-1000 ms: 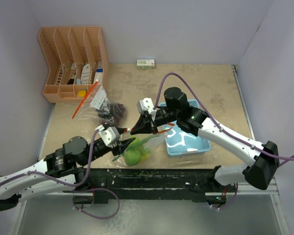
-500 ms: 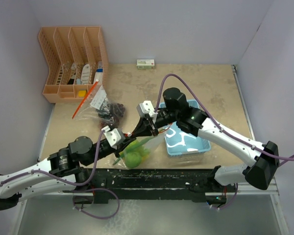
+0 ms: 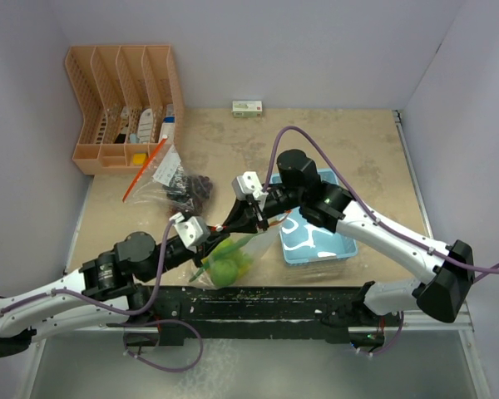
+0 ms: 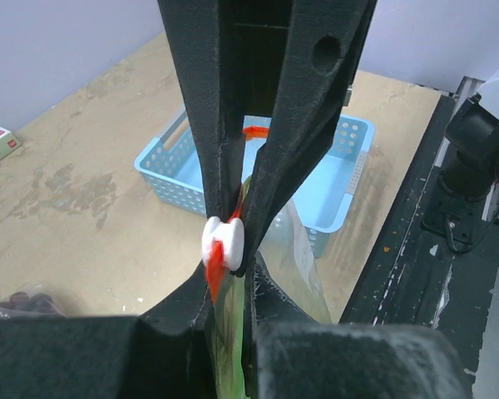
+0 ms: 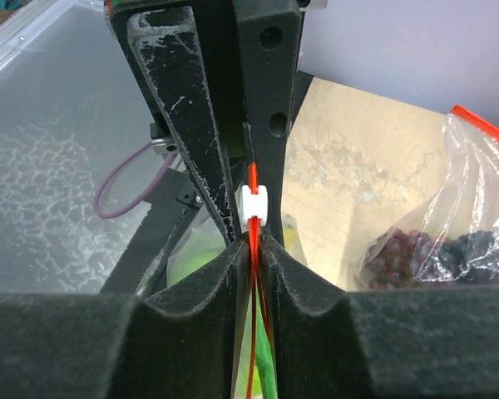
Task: Place the food in the zip-top bag and seal the zipper
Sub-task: Zip the zipper food storage bag at the center of the board.
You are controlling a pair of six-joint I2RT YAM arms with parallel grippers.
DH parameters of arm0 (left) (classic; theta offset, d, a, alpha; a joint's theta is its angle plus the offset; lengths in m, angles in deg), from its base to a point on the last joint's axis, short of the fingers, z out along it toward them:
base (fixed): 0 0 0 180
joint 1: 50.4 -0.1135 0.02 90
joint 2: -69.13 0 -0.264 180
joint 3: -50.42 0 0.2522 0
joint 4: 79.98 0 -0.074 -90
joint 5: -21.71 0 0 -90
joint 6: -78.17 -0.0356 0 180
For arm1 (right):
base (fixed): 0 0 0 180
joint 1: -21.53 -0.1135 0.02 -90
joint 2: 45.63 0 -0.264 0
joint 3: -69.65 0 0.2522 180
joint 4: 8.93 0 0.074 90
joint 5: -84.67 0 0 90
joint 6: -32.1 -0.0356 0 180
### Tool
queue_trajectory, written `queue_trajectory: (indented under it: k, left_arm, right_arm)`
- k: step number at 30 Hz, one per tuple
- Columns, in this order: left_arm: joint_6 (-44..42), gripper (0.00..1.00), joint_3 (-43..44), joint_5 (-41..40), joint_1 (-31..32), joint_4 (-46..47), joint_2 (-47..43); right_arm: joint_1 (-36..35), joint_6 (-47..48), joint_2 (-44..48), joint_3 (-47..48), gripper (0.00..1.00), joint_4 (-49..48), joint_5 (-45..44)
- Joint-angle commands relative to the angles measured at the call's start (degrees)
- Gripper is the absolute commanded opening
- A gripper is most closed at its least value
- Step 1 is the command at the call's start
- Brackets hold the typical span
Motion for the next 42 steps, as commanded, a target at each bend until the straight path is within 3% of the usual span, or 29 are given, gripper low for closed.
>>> queue_trajectory:
  k: [1,6,15,18,29,42]
  left_arm:
    - [0.87,0.00,1.86,-4.13,0.05,-1.85,-2.71]
    - [1.35,0.00,-0.09,-5.08,0.06,-0.69,-4.02]
    - [0.50,0.00,-0.20,-2.50,0.06,0.15,-2.33]
    - [0.34,0.00,-0.61,-1.58,0.09,0.74,-2.45]
    - [0.98,0.00,-0.59,-2.62,0.05,0.40,-2.33]
    - [1.44,0.00,-0.62,-3.13,0.13,0.04,-1.88]
  right_arm:
    - [1.07,-0.11,3.24,2.47,0.38,-3.28,-5.76]
    - [2.10,-1.72,4.89,2.08,0.46,-5.88,-7.65]
    - [3.61,-3.29,4.31,1.44,0.53,-9.03,-0.75]
    - [3.65,-3.30,1.19,2.88,0.54,-8.90,5.51]
    - [3.62,-4.86,-4.96,6.34,0.50,-8.71,14.24]
    - [3.64,-9.03,-6.68,6.99,0.47,-10.95,13.51]
